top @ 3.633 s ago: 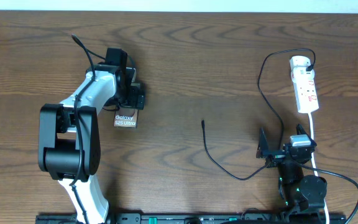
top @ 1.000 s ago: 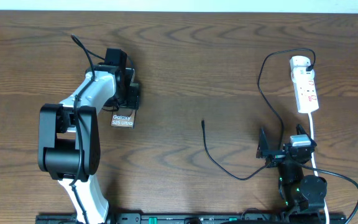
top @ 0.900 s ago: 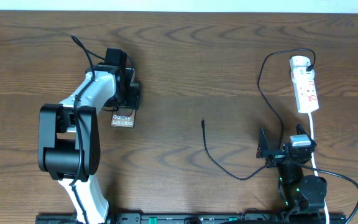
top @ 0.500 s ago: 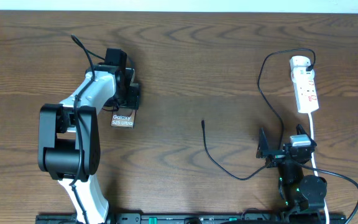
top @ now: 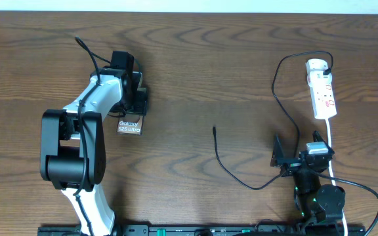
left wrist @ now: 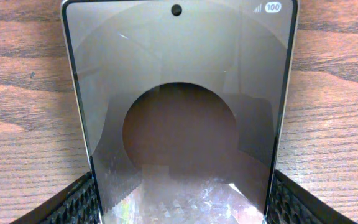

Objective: Plug charger to phone and switch on socket
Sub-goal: 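Lower the left gripper onto the phone and close on its edges, then lift the phone with the left gripper and rotate it upright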

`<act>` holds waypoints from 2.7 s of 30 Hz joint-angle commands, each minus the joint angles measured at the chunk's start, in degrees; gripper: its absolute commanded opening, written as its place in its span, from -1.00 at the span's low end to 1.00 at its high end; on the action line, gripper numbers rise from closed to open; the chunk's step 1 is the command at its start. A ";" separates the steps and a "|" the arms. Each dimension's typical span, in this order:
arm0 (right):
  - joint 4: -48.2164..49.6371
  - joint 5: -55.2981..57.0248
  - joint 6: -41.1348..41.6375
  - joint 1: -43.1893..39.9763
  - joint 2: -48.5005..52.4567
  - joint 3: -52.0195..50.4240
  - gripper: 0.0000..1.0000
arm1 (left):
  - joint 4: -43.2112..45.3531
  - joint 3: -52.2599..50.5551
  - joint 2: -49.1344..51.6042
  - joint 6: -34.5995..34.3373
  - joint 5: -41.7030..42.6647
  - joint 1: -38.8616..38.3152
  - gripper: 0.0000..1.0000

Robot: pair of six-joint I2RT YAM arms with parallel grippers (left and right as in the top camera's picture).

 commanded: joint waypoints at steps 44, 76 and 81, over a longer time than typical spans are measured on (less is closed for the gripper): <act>-0.17 -0.52 0.59 -0.09 -0.09 -0.09 0.98 | 0.81 -0.66 -21.00 -4.02 0.83 0.13 -0.86; -0.17 -0.52 0.59 -0.09 -0.09 -0.09 0.99 | 4.07 -0.66 -29.64 -60.00 43.65 12.15 -0.86; -0.17 -0.52 0.59 -0.09 -0.09 -0.09 0.98 | 4.33 -0.66 -29.64 -74.03 46.95 13.60 -0.85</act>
